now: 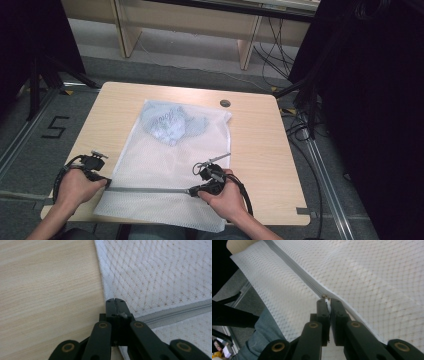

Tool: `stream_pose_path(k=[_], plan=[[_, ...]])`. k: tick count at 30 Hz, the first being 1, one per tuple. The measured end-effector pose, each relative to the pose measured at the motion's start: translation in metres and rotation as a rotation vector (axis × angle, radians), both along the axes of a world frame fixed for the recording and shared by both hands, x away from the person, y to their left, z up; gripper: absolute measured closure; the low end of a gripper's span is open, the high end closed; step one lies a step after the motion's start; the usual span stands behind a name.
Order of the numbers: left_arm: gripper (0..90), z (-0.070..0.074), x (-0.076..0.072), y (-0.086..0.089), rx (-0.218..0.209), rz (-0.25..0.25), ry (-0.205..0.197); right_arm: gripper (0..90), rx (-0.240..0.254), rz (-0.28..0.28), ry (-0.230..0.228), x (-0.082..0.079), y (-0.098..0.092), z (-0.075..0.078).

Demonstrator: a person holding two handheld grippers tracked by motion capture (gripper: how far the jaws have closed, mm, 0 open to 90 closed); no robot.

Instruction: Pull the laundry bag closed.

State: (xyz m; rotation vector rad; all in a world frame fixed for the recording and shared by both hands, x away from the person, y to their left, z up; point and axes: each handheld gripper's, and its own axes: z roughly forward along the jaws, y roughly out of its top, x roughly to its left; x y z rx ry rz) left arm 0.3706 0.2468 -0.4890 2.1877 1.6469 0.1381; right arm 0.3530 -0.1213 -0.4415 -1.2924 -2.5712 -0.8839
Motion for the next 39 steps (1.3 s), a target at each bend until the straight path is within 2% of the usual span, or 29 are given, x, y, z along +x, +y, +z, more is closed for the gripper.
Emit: stream_pose_path(k=[12,13,16,20,22,23,24,39], plan=[[89.8,0.0,0.0,0.0,0.001,0.0,0.0,87.1,0.003,-0.021,0.003,0.0,-0.008,0.002],[89.8,0.0,0.0,0.0,0.0,0.001,-0.001,87.1,0.009,-0.013,-0.007,0.001,-0.009,0.001],[89.8,0.0,0.0,0.0,-0.002,0.003,-0.001,87.0,0.008,-0.024,0.009,0.001,-0.011,0.002],[89.8,0.0,0.0,0.0,-0.002,0.001,0.0,87.1,0.008,-0.027,-0.004,0.001,-0.013,0.002],[89.8,0.0,0.0,0.0,-0.001,0.001,0.0,87.1,0.009,-0.031,0.005,0.0,-0.014,0.002],[89.8,0.0,0.0,0.0,0.0,0.001,-0.001,87.1,0.013,-0.051,0.032,-0.001,-0.012,0.003],[89.8,0.0,0.0,0.0,0.001,0.0,0.0,87.1,0.006,-0.032,-0.001,0.001,-0.014,0.002],[89.8,0.0,0.0,-0.001,0.003,0.0,-0.003,87.1,0.008,-0.035,0.006,-0.002,-0.021,0.0]])
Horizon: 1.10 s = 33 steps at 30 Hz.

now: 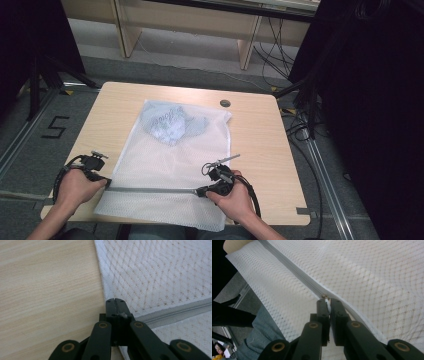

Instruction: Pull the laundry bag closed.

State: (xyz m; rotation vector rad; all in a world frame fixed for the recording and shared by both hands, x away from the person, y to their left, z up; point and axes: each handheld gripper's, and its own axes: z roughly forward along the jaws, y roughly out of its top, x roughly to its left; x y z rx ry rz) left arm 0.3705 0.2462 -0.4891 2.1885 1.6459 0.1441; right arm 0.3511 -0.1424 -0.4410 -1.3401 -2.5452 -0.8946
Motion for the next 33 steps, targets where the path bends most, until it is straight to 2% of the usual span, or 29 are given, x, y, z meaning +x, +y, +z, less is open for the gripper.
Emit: stream_pose_path(k=[3,7,11,12,13,16,17,18,19,20,21,23,25,27,33], plan=[[89.8,0.0,0.0,-0.001,0.004,0.002,-0.002,87.1,-0.016,-0.01,0.0,0.0,-0.003,0.0],[89.8,0.0,0.0,-0.001,0.003,0.002,0.0,87.0,0.0,0.002,-0.006,0.0,-0.005,0.0],[89.8,0.0,0.0,0.0,0.001,0.002,-0.001,87.0,-0.002,-0.014,0.003,0.0,-0.006,0.002],[89.8,0.0,0.0,0.0,0.001,0.002,0.001,87.1,-0.009,-0.014,-0.01,0.001,-0.007,0.002],[89.8,0.0,0.0,-0.001,0.002,0.003,0.0,87.1,0.005,-0.008,-0.012,0.001,-0.007,0.001],[89.8,0.0,0.0,-0.001,0.004,0.004,-0.002,87.1,0.006,-0.005,-0.011,0.001,-0.009,0.0],[89.8,0.0,0.0,-0.001,0.003,0.003,-0.003,87.1,0.005,-0.022,0.011,0.0,-0.008,0.001],[89.8,0.0,0.0,-0.001,0.003,0.003,-0.003,87.0,-0.005,-0.029,0.009,0.0,-0.009,0.001],[89.8,0.0,0.0,0.0,0.002,0.002,-0.001,87.1,0.006,-0.018,-0.004,0.001,-0.01,0.0],[89.8,0.0,0.0,-0.001,0.003,0.003,-0.002,87.1,0.006,-0.047,0.039,-0.002,-0.009,0.002],[89.8,0.0,0.0,-0.001,0.003,0.003,-0.002,87.0,0.005,-0.029,0.007,0.0,-0.012,0.0],[89.7,0.0,0.0,0.0,0.001,0.003,-0.002,87.1,0.014,-0.02,0.0,0.0,-0.013,-0.001],[89.8,0.0,0.0,0.0,0.003,0.003,0.0,87.0,0.009,-0.022,-0.001,0.001,-0.015,-0.001],[89.8,0.0,0.0,-0.001,0.003,0.004,-0.002,87.0,0.017,-0.028,0.02,-0.001,-0.015,-0.001],[89.8,0.0,0.0,-0.001,0.004,0.003,-0.001,87.1,0.008,-0.031,0.0,0.0,-0.019,0.0]])
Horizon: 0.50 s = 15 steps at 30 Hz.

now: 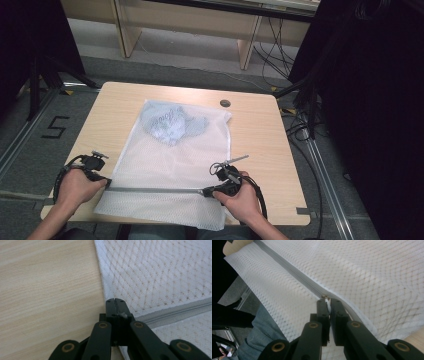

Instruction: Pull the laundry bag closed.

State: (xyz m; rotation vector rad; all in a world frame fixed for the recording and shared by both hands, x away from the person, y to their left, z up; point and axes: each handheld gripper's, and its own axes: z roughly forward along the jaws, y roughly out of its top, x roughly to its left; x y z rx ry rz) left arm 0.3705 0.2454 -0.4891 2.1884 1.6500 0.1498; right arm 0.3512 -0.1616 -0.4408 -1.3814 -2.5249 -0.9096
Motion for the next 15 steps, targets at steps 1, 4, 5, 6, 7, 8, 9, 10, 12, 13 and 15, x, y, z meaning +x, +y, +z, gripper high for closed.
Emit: stream_pose_path(k=[1,4,5,6,7,8,9,10,12,13,15], plan=[[89.8,0.0,0.0,0.0,0.0,0.0,0.0,87.1,0.008,0.003,0.004,0.0002,-0.001,0.0],[89.8,0.0004,0.0002,-0.0003,0.004,-0.001,0.003,87.0,0.001,-0.004,0.005,-0.0002,-0.0024,-0.0002],[89.8,0.0004,0.0003,-0.0003,0.004,-0.001,0.004,87.1,0.009,0.009,-0.002,0.0003,-0.0035,-0.001],[89.8,0.0004,0.0003,-0.0003,0.004,0.0,0.004,87.0,0.007,0.0,0.009,-0.0004,-0.004,-0.0006],[89.8,0.0003,0.0003,-0.0002,0.002,0.0,0.003,87.0,-0.002,-0.013,0.013,-0.0007,-0.0044,-0.0006],[89.8,0.0001,0.0002,-0.0001,0.001,0.0,0.002,87.0,0.014,0.011,0.003,0.0003,-0.0059,-0.0017],[89.8,0.0,0.0001,0.0001,0.0,0.0,0.0,87.0,0.011,-0.002,0.011,-0.0004,-0.0061,-0.001],[89.8,0.0,0.0002,0.0002,-0.001,0.0,0.001,87.0,0.008,-0.016,0.025,-0.0009,-0.0066,-0.0004],[89.8,0.0001,0.0002,0.0,-0.001,0.001,0.002,87.0,0.013,-0.009,0.014,-0.0005,-0.008,-0.0011],[89.8,0.0002,0.0002,-0.0003,0.002,0.0,0.001,87.0,0.015,-0.034,0.027,-0.002,-0.0068,-0.0008],[89.8,0.0002,0.0001,-0.0002,0.002,-0.001,0.001,87.1,0.009,-0.02,0.027,-0.0012,-0.0087,-0.0009]])
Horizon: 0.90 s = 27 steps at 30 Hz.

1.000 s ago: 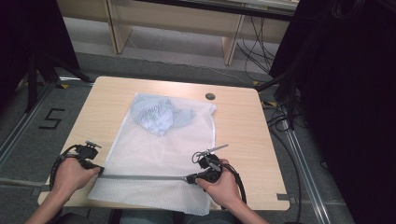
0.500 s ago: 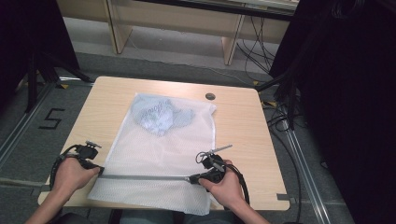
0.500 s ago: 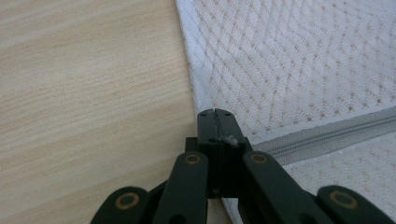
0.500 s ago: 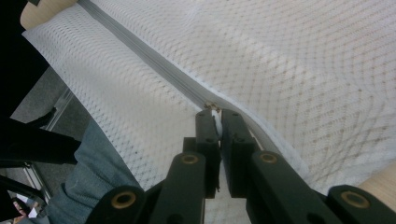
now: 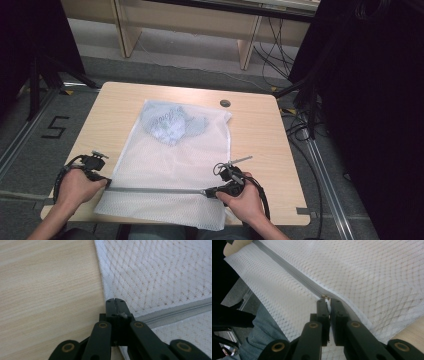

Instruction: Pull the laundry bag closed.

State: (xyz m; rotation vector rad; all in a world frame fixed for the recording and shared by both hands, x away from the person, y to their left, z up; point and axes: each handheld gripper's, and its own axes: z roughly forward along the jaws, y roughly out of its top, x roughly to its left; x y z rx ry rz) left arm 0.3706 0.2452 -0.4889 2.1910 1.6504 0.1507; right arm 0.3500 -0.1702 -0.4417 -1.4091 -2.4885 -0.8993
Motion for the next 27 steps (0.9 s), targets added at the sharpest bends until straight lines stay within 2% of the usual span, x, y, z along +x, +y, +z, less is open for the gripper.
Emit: stream_pose_path(k=[1,5,11,12,13,14,16,18,19,20,23,25,27], plan=[[89.8,0.0,0.0,0.0,-0.002,0.001,-0.001,87.0,-0.009,-0.011,0.019,-0.001,0.001,0.0],[89.8,0.0,0.0,0.0,-0.001,0.0,0.002,87.0,0.005,0.009,0.001,0.0,-0.002,-0.001],[89.8,0.0,0.0,0.0,-0.003,0.001,0.001,87.0,-0.011,-0.01,0.01,-0.001,-0.005,-0.003],[89.8,0.0,0.0,0.0,-0.001,0.0,0.001,87.0,-0.015,-0.009,0.02,-0.002,-0.005,-0.003],[89.8,0.0,0.0,0.0,-0.001,0.0,0.001,87.0,0.017,-0.022,0.057,-0.004,-0.004,-0.002],[89.8,0.0,0.0,0.0,-0.001,0.0,0.001,87.0,0.0,-0.008,0.039,-0.003,-0.006,-0.003],[89.8,0.0,0.0,0.0,-0.001,-0.001,0.0,87.0,-0.001,-0.002,0.017,-0.003,-0.007,-0.005],[89.8,0.0,0.0,0.0,-0.001,0.0,0.0,87.0,-0.006,-0.011,0.031,-0.004,-0.008,-0.004],[89.8,0.0,0.0,0.0,-0.001,0.0,0.0,87.0,-0.006,-0.011,0.031,-0.004,-0.008,-0.004],[89.8,0.0,0.0,0.0,0.001,-0.001,0.003,87.0,-0.026,-0.025,0.018,-0.003,-0.011,-0.004],[89.8,0.0,0.0,0.0,0.001,-0.001,0.005,87.0,-0.007,-0.04,0.026,-0.004,-0.016,-0.005],[89.8,0.0,0.0,0.0,0.001,-0.001,0.005,87.0,-0.01,-0.029,0.032,-0.004,-0.017,-0.006],[89.8,0.0,0.0,0.0,0.002,-0.002,0.005,87.0,-0.015,-0.035,0.015,-0.003,-0.019,-0.006]])
